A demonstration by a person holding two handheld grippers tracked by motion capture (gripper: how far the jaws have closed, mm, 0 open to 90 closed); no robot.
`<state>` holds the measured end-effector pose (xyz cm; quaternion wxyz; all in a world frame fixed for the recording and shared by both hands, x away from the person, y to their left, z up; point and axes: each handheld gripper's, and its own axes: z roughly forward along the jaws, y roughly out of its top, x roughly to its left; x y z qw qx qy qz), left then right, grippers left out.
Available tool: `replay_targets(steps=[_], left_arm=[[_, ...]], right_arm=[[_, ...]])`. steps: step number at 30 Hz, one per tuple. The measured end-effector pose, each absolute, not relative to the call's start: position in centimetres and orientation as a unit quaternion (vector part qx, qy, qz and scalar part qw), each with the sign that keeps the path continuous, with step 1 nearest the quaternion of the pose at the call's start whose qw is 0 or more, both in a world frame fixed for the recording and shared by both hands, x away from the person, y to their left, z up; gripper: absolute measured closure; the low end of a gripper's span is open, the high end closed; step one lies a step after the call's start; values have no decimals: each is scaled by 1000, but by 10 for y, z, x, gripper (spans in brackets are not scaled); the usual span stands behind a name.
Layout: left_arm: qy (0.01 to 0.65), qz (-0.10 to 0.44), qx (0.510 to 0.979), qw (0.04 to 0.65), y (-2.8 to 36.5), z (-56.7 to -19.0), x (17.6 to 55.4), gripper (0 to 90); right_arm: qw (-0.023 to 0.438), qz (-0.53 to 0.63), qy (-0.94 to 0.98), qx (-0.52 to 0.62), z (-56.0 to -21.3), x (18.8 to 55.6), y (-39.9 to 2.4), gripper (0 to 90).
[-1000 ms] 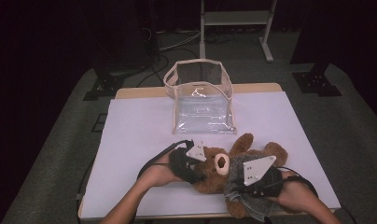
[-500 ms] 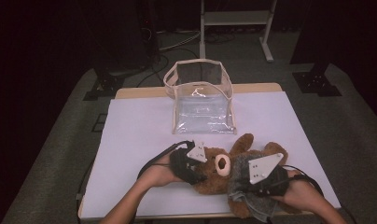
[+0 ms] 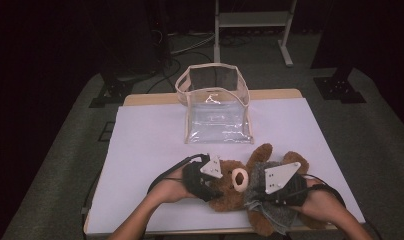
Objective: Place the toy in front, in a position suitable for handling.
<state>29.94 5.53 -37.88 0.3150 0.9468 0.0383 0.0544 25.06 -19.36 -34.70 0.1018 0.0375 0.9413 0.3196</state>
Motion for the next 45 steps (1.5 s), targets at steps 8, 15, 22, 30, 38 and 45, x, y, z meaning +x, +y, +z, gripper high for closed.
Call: replay_targets(steps=[8, 15, 22, 30, 38, 45], left_arm=[[32, 56, 949, 308, 56, -380, 297, 438], [38, 49, 944, 325, 59, -382, 296, 438], [27, 50, 948, 312, 57, -381, 293, 439], [24, 44, 946, 320, 61, -378, 291, 440], [-3, 44, 936, 349, 62, -349, 291, 423], [-22, 25, 950, 311, 40, -364, 293, 449]], right_arm=[[111, 338, 934, 15, -337, 264, -168, 806], [99, 332, 937, 50, -355, 266, -193, 806], [103, 339, 934, 56, -346, 267, -198, 805], [104, 319, 936, 107, -346, 298, -224, 803], [62, 340, 933, 101, -364, 283, -229, 805], [72, 338, 934, 89, -362, 270, -228, 805]])
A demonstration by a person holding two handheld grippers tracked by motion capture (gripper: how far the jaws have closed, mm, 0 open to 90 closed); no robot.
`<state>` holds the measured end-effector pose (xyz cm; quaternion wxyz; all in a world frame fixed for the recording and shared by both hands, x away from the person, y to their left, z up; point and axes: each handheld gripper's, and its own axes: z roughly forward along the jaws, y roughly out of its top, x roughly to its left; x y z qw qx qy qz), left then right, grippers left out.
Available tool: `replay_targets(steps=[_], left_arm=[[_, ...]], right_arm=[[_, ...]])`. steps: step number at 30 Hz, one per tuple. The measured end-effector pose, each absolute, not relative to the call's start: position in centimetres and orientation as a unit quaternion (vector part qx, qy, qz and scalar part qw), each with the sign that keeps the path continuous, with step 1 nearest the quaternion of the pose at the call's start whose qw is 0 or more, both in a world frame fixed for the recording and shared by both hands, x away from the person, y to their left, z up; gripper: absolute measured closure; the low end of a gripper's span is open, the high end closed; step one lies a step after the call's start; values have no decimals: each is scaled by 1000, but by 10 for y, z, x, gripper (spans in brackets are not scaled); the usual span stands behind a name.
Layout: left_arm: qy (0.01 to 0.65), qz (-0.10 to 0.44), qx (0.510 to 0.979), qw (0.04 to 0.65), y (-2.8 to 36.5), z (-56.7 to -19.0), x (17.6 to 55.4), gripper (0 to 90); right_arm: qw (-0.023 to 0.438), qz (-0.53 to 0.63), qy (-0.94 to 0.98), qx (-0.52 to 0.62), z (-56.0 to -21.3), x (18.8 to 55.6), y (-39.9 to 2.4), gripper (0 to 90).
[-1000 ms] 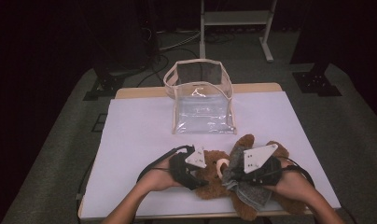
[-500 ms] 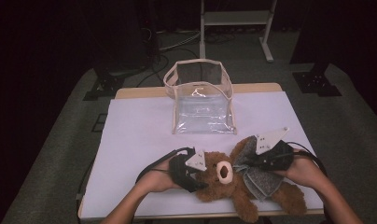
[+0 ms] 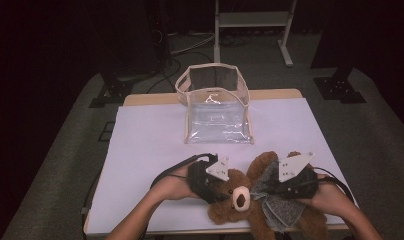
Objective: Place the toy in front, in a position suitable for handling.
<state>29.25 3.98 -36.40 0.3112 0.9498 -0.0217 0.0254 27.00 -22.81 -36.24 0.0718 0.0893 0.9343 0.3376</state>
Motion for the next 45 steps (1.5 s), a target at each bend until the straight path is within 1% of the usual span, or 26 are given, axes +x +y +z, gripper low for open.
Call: replay_targets(steps=[3, 6, 8, 10, 13, 16, 17, 18, 21, 25, 29, 31, 34, 38, 40, 42, 45], left_arm=[[-17, 20, 949, 315, 41, -366, 292, 458], [-27, 19, 952, 304, 39, -365, 289, 463], [-30, 26, 953, 300, 39, -365, 286, 459], [-28, 24, 952, 303, 40, -366, 286, 459], [-23, 21, 949, 314, 42, -367, 287, 460], [-25, 23, 949, 313, 42, -367, 287, 460], [-26, 23, 950, 310, 41, -367, 287, 460], [-24, 25, 951, 308, 40, -366, 286, 460], [-27, 26, 952, 303, 39, -366, 285, 460], [-27, 22, 952, 303, 40, -366, 286, 460], [-30, 23, 952, 303, 41, -366, 285, 459], [-30, 22, 952, 305, 42, -367, 286, 459], [-31, 23, 951, 307, 42, -367, 287, 459], [-30, 24, 952, 302, 39, -366, 287, 460], [-30, 25, 953, 301, 39, -366, 288, 460], [-28, 24, 954, 298, 38, -365, 288, 460], [-28, 24, 954, 298, 37, -365, 288, 460]], right_arm=[[92, 332, 936, 73, -350, 271, -220, 805], [105, 341, 932, 67, -339, 283, -207, 805], [104, 319, 940, 64, -343, 296, -196, 805], [101, 314, 942, 67, -345, 298, -196, 805], [98, 312, 941, 86, -353, 300, -211, 804], [101, 315, 939, 96, -353, 298, -221, 805], [108, 316, 937, 107, -349, 298, -233, 804], [111, 314, 936, 111, -347, 298, -236, 804], [113, 321, 934, 110, -339, 297, -235, 804], [118, 335, 931, 86, -330, 300, -215, 804], [118, 334, 931, 83, -332, 307, -204, 803], [114, 327, 934, 94, -340, 314, -210, 804], [108, 321, 933, 124, -348, 314, -232, 803], [107, 349, 919, 151, -345, 308, -260, 803], [108, 351, 918, 151, -342, 306, -262, 803], [112, 368, 913, 137, -330, 301, -261, 802], [117, 375, 912, 120, -321, 300, -247, 800]])
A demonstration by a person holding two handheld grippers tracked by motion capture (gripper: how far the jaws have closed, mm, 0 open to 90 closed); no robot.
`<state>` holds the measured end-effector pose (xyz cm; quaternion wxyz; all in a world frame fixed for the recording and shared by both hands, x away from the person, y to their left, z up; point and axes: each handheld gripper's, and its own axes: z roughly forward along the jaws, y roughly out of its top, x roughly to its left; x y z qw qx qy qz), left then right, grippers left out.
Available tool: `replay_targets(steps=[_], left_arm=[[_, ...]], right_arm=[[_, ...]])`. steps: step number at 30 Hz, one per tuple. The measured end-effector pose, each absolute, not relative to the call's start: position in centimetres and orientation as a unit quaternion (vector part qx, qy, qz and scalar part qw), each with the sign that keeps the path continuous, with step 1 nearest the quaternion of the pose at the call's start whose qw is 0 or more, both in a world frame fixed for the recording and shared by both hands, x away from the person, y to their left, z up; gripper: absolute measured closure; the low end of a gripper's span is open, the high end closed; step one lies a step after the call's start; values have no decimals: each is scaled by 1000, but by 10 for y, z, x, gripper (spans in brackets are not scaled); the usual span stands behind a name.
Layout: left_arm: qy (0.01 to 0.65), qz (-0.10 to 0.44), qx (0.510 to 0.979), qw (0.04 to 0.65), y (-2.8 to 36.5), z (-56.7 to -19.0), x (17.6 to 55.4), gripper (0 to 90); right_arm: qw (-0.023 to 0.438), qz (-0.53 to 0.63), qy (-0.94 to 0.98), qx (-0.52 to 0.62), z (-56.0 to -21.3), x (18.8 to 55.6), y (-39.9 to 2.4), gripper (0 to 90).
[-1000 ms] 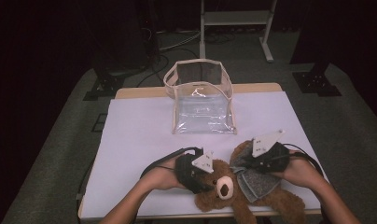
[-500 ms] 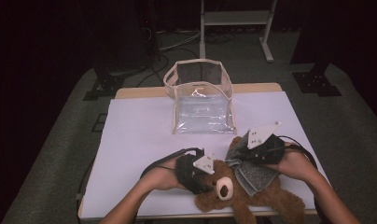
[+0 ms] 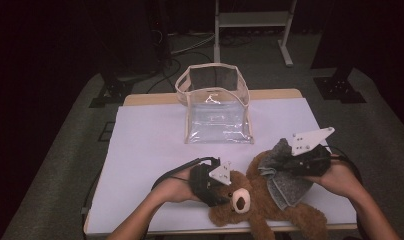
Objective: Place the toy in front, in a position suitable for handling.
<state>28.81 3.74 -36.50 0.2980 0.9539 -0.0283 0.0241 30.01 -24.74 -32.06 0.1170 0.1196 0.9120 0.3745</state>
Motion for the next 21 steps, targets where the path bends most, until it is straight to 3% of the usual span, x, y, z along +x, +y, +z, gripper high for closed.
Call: replay_targets(steps=[6, 11, 16, 21], left_arm=[[-31, 26, 952, 302, 39, -366, 288, 458], [-31, 27, 951, 305, 40, -366, 288, 458], [-16, 35, 950, 311, 36, -366, 292, 473], [-4, 40, 949, 312, 35, -364, 300, 472]], right_arm=[[114, 355, 922, 105, -328, 313, -220, 798], [103, 337, 928, 122, -340, 319, -226, 799], [87, 363, 918, 136, -343, 310, -245, 800], [74, 363, 924, 93, -338, 298, -219, 800]])
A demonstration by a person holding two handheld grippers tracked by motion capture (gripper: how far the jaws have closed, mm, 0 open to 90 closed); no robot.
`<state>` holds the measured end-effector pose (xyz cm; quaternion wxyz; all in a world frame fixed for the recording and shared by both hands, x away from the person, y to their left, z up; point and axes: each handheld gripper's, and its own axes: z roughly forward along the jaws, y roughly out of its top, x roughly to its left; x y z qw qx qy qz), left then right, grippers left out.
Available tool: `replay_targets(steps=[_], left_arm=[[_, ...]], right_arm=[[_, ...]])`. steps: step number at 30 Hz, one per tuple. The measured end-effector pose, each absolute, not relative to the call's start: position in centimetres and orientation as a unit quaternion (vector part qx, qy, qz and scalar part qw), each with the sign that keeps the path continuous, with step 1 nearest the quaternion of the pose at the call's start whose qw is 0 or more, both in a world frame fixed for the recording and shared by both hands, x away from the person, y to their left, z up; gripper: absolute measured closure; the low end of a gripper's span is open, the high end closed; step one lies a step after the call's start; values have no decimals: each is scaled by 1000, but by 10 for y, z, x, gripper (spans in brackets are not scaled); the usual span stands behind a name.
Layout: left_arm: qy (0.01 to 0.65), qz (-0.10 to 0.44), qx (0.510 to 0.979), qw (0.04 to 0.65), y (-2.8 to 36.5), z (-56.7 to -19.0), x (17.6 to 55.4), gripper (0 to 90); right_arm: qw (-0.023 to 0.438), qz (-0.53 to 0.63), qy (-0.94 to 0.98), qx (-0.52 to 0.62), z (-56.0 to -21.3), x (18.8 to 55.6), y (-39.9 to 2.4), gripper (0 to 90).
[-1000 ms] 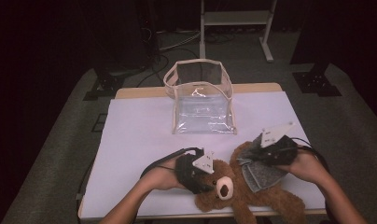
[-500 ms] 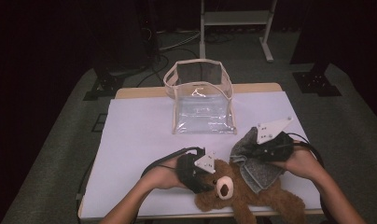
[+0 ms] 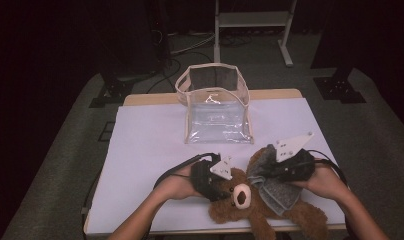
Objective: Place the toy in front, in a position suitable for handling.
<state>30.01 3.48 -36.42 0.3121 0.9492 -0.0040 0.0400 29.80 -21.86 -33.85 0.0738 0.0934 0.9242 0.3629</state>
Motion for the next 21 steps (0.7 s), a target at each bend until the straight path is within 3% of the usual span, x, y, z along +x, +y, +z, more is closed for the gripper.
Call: replay_targets(steps=[5, 14, 21], left_arm=[[15, 33, 947, 319, 41, -366, 309, 467], [34, 24, 940, 338, 46, -368, 319, 462], [30, 37, 944, 326, 45, -365, 318, 460]], right_arm=[[66, 350, 932, 66, -343, 288, -201, 801], [87, 338, 931, 110, -346, 274, -243, 801], [94, 331, 935, 85, -349, 272, -221, 801]])
